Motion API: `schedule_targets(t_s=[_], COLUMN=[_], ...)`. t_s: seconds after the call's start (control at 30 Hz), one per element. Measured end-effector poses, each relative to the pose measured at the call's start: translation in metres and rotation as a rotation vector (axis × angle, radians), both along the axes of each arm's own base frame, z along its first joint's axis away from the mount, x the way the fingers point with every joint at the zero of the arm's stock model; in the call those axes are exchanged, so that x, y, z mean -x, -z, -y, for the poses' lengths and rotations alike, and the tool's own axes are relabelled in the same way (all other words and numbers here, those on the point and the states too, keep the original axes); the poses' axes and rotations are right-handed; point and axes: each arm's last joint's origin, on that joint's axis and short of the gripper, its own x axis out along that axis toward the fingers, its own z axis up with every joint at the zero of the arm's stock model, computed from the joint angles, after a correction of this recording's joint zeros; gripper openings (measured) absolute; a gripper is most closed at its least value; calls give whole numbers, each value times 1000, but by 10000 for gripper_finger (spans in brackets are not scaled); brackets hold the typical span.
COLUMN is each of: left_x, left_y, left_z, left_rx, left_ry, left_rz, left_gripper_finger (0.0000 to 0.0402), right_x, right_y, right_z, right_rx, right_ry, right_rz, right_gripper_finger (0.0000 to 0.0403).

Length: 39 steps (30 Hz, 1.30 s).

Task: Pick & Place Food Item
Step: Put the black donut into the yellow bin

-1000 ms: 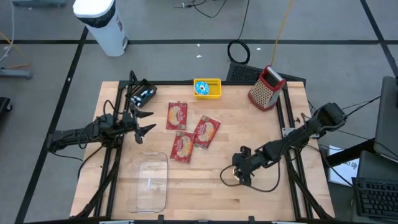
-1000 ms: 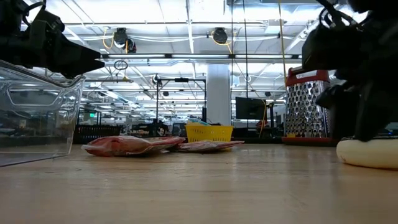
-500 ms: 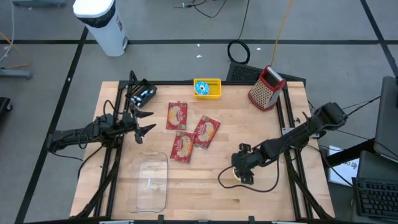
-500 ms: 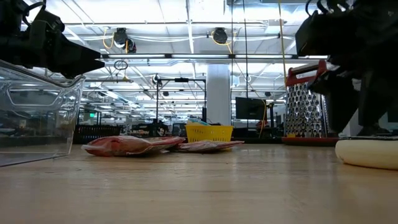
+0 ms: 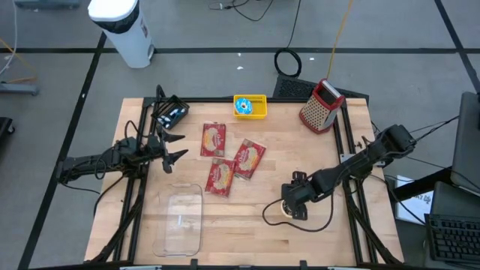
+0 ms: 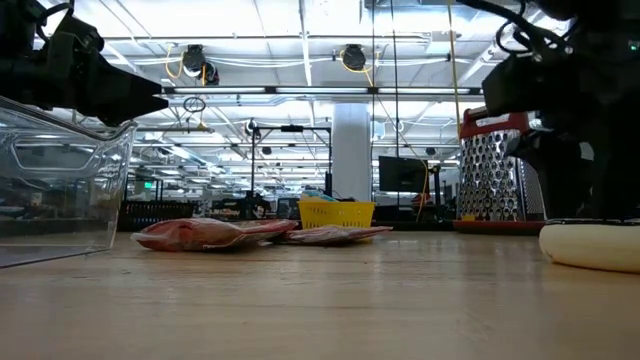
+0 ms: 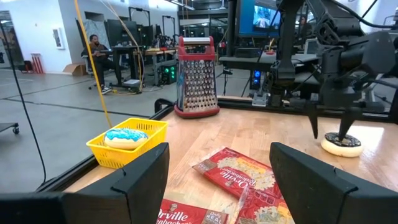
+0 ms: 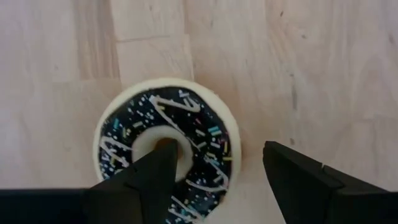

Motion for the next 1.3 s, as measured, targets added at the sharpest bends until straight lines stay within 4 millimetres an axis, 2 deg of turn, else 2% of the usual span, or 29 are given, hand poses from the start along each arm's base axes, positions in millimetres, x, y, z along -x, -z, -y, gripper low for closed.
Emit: schedule_targets(t_s=[0.3,0.6,0.83,0.93,1.1,1.2,1.3], left_x=[0,0,0,0,0,0,0], left_y=[0,0,0,0,0,0,0], left_z=[0,0,0,0,0,0,0], left_rx=[0,0,0,0,0,0,0], left_ry=[0,0,0,0,0,0,0], left_rz=[0,0,0,0,0,0,0], left_gripper_finger=[280,280,280,280,280,280,280], right_x=[-6,-11,-22,-30,-47,-58,-67], right_y=[9,17,-2,-11,-22,-29,-32], right_z=[-1,-1,10,19,40,62,94], right_rx=[10,16,37,126,412,556,652], right_ry=[-17,-52,-68,-70,-101,-101,-73], right_rz=[4,1,174,293,450,505,558], right_gripper_finger=[215,137,76,59,46,46,45])
